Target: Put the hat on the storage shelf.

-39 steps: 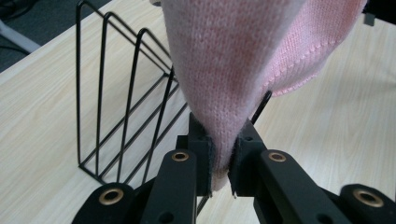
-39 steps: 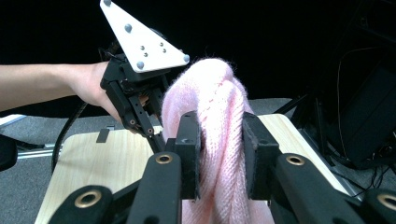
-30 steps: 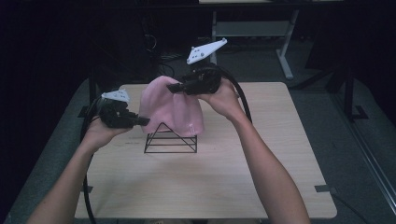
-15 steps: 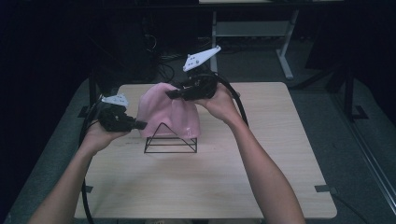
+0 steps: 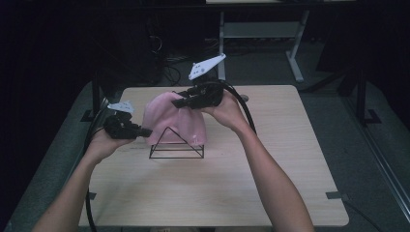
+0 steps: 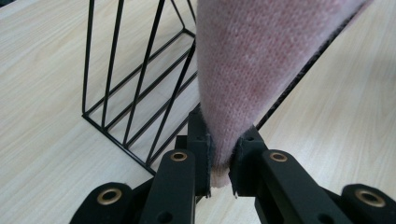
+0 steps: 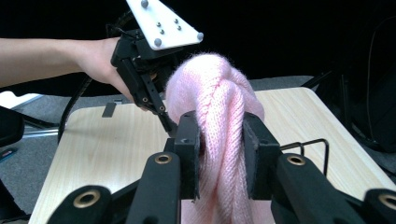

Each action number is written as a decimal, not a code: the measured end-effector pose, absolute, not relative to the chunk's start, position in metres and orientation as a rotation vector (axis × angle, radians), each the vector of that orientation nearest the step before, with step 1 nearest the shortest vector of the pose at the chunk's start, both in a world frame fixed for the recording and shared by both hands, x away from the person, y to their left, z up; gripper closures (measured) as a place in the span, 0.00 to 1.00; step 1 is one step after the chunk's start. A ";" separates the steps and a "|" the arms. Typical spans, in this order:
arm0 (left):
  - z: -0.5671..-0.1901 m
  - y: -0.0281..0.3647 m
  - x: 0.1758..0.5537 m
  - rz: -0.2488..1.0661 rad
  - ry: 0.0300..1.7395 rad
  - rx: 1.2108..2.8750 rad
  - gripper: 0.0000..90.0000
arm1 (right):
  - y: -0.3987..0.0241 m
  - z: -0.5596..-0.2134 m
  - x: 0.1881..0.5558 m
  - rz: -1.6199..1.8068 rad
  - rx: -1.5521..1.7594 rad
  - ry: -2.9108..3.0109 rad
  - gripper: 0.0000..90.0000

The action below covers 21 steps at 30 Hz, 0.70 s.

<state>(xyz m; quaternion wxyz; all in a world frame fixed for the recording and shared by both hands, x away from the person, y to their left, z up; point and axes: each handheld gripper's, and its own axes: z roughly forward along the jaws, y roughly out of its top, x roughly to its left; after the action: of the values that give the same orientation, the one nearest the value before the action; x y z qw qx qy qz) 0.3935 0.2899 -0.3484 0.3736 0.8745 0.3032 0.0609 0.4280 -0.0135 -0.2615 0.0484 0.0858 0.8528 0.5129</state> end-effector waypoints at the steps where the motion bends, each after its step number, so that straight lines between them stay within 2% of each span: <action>1: -0.349 0.289 0.394 0.153 0.782 2.240 0.89 | -0.014 -0.263 0.428 1.563 0.261 2.599 0.78; 21: -0.358 0.285 0.398 0.170 0.804 2.310 0.89 | -0.013 -0.279 0.426 1.541 0.270 2.642 0.78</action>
<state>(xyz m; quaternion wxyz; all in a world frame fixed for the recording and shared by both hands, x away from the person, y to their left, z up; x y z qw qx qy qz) 0.3977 0.2848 -0.3578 0.3381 0.8866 0.3088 0.0651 0.4259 -0.0132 -0.2792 0.0357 0.0880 0.8598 0.5017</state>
